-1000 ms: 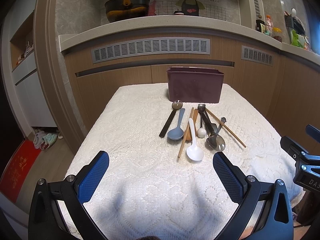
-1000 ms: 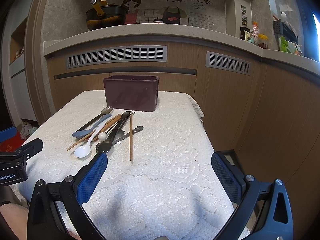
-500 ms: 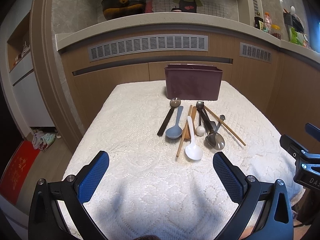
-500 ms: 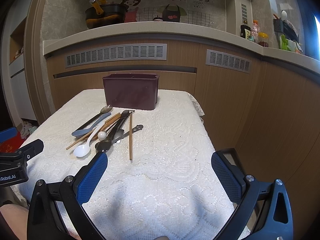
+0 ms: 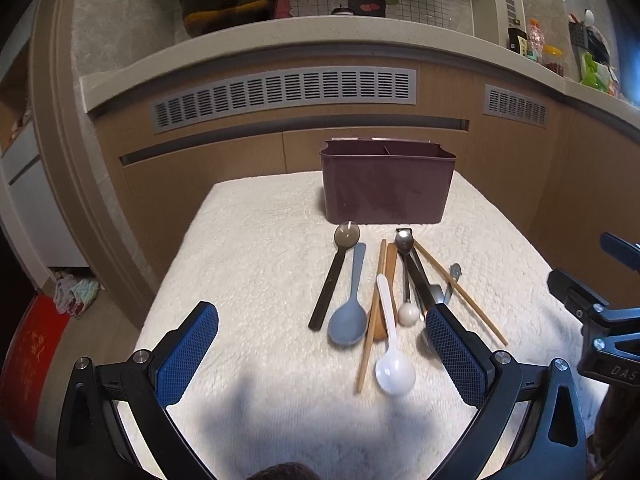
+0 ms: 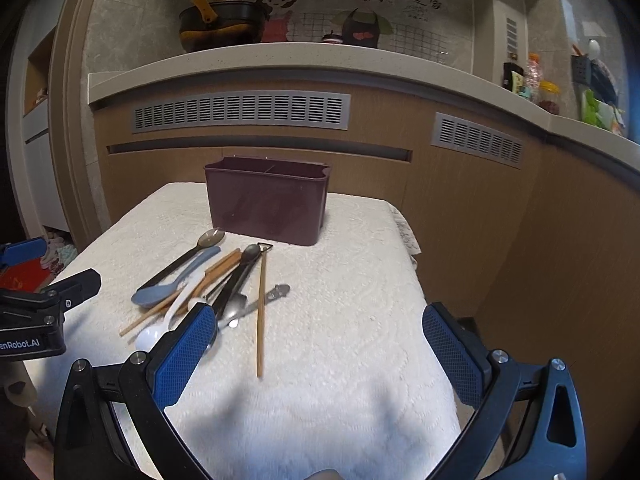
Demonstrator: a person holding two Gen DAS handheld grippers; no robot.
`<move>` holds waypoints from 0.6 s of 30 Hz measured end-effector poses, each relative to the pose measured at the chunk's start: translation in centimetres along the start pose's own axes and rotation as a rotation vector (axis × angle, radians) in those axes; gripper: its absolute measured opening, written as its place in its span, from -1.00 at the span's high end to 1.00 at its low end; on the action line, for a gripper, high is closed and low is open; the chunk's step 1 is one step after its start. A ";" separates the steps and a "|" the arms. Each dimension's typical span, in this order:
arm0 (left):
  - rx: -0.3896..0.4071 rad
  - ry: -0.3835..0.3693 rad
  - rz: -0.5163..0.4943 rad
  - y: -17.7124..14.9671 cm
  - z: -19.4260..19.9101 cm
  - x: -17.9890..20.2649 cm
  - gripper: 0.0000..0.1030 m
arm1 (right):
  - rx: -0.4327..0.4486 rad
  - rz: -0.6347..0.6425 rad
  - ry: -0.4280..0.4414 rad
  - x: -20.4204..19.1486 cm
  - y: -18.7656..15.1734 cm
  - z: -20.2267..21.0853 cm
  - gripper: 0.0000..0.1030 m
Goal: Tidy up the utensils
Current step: 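Grasp the silver spoon with the right tool while the left tool grasps the black-handled spoon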
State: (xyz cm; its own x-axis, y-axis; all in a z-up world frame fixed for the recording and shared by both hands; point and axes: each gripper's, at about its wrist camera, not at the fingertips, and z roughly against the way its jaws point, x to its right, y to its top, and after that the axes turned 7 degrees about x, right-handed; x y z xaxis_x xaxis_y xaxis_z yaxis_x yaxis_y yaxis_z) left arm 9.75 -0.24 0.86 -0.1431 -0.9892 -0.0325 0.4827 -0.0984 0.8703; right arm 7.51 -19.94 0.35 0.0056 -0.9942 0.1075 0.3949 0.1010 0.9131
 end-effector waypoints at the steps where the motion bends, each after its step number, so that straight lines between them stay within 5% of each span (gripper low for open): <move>1: -0.010 -0.010 0.009 0.3 -0.7 -0.4 -1.00 | -0.009 0.011 0.006 -0.2 0.3 -0.8 -1.00; 5: -0.036 -0.045 0.071 1.9 -3.7 -3.3 -1.00 | -0.066 0.061 0.020 -1.1 1.4 -4.3 -1.00; 9: -0.015 0.000 0.112 3.5 -5.5 -6.5 -1.00 | -0.121 0.094 0.118 -2.0 1.9 -7.2 -0.98; 11: -0.007 -0.003 0.145 4.2 -6.3 -8.1 -1.00 | -0.149 0.105 0.145 -2.6 1.9 -8.7 -0.79; 15: -0.025 0.004 0.222 4.3 -8.4 -10.5 -1.00 | -0.241 0.098 0.220 -4.1 1.7 -12.3 -0.11; 18: -0.045 0.022 0.211 3.8 -10.0 -10.8 -1.00 | -0.308 0.031 0.230 -4.7 1.8 -15.3 -0.04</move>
State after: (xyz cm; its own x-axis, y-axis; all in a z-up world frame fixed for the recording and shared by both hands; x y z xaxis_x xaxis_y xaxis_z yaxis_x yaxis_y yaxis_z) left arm 21.80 8.93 -0.37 -0.0167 -0.9904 0.1369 0.5379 0.1065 0.8362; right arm 22.27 -15.68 -4.49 0.2140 -0.9768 0.0105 0.6484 0.1500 0.7464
